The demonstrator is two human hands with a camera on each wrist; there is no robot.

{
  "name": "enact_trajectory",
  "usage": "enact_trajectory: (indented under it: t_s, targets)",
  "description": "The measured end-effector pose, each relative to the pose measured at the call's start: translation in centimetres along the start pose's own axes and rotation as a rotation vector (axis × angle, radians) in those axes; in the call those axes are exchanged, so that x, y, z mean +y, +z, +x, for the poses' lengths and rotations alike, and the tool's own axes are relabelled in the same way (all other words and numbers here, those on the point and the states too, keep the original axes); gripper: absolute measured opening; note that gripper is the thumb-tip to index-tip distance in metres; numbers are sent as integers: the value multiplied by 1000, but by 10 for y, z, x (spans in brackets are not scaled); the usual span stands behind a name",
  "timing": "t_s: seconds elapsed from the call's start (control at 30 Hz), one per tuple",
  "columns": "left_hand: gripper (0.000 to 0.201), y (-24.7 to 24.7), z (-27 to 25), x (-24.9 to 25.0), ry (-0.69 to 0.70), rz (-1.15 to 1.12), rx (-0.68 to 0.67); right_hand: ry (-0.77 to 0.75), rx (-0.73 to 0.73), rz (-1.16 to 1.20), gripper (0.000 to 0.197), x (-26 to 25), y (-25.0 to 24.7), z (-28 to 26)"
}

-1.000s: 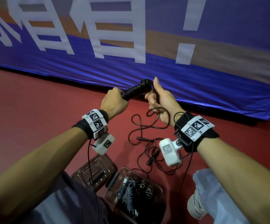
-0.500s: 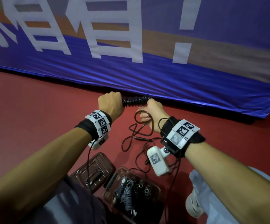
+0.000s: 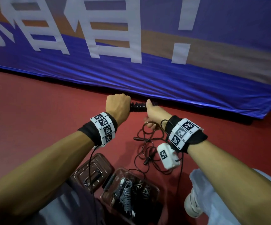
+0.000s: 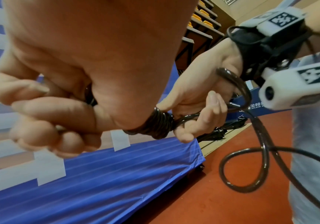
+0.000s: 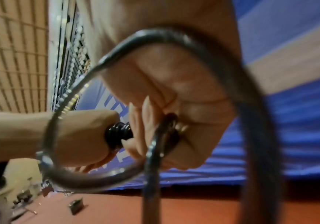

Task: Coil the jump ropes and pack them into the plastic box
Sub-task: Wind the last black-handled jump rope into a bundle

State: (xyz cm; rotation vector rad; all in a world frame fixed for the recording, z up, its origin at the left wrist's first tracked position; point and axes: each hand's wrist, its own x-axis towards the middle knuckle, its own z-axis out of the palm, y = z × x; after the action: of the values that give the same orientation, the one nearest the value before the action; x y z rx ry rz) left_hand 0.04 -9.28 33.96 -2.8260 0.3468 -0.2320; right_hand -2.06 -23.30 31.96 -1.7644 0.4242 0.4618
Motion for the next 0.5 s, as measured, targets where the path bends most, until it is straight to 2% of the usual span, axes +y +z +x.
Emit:
enact_trajectory:
  t_s: [0.07, 0.17, 0.23, 0.3, 0.4, 0.47, 0.5]
  targets:
    - [8, 2, -3, 3, 30, 28, -42, -8, -29, -267, 74, 1, -9, -3]
    - [9, 3, -6, 4, 51, 41, -100, -91, 25, -682, 82, 1, -22, -5]
    - [11, 3, -7, 4, 99, 107, -137, -178, 100, -905, 76, 3, -29, -2]
    - [11, 2, -12, 8, 236, 230, -186, -311, 156, -1113, 62, 4, -31, -1]
    - [13, 7, -26, 30, 415, 264, -211, -432, -13, -1266, 40, 2, -18, -3]
    - [15, 10, -33, 44, 477, 220, -246, -425, -94, -1343, 27, 3, -9, -3]
    - [16, 10, -34, 47, 506, 204, -263, -412, -133, -1358, 28, 4, -8, -3]
